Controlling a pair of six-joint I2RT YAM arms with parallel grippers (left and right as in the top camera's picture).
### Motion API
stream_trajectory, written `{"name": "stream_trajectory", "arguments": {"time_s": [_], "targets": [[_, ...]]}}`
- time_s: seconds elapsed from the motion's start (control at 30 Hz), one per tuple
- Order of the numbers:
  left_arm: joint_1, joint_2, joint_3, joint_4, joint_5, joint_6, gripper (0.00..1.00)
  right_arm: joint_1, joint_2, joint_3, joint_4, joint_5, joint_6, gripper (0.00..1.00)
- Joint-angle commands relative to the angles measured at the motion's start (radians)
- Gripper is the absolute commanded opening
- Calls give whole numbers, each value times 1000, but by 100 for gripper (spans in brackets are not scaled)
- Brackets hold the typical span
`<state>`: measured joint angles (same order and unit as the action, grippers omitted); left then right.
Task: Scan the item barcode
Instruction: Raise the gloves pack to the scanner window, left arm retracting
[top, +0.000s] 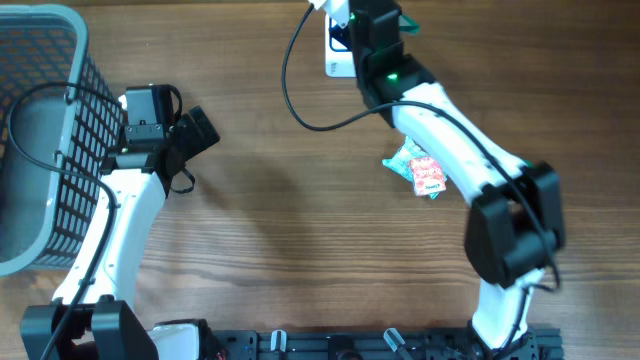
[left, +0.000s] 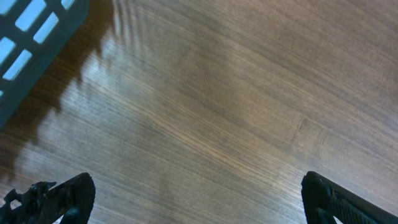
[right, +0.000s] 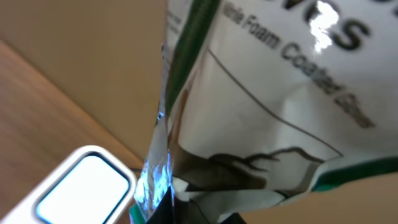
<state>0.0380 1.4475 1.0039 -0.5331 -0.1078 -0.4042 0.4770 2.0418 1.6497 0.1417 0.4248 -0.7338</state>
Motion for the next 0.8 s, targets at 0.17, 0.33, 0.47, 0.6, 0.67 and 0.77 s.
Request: {"name": "stream_trajectory", "arguments": {"time_s": [0.17, 0.33, 0.47, 0.6, 0.67, 0.77], "targets": [[4, 8, 11, 2, -10, 8, 100, 39, 137, 12, 259, 159, -274, 4], [4, 8, 11, 2, -10, 8, 100, 57, 176, 12, 325, 149, -232, 4], [4, 8, 11, 2, -10, 8, 100, 74, 207, 11, 313, 163, -205, 4], [4, 8, 11, 2, -10, 8, 100, 80, 228, 11, 312, 159, -204, 4], [4, 8, 11, 2, -10, 8, 100, 86, 234, 11, 309, 158, -197, 4], [4, 8, 11, 2, -10, 8, 100, 99, 237, 11, 286, 142, -197, 4]]}}
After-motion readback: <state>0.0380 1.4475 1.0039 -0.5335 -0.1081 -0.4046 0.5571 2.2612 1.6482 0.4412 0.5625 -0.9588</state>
